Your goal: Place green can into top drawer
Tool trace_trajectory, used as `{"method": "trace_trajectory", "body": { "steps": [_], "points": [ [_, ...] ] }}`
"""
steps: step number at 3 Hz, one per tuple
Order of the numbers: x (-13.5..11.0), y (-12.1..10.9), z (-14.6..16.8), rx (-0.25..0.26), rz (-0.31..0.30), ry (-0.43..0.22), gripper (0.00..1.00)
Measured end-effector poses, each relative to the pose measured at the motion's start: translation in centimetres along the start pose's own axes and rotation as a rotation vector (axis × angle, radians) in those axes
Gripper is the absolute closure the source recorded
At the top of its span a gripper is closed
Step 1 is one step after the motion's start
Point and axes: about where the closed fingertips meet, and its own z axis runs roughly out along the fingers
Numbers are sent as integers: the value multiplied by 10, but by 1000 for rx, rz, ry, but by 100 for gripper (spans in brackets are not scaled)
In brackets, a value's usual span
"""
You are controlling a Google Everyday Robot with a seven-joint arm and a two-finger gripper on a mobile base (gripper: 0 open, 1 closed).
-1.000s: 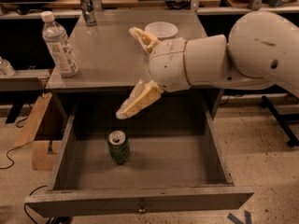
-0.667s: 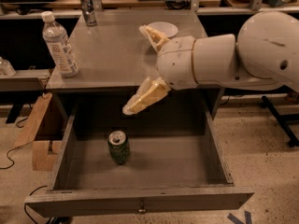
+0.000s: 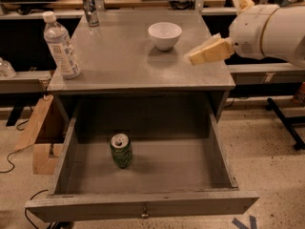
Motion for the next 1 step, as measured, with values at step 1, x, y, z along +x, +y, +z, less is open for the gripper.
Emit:
{"method": "trace_trajectory", "body": {
  "steps": [1],
  "points": [
    [13, -54, -4, 115, 41, 56, 0]
  ]
}}
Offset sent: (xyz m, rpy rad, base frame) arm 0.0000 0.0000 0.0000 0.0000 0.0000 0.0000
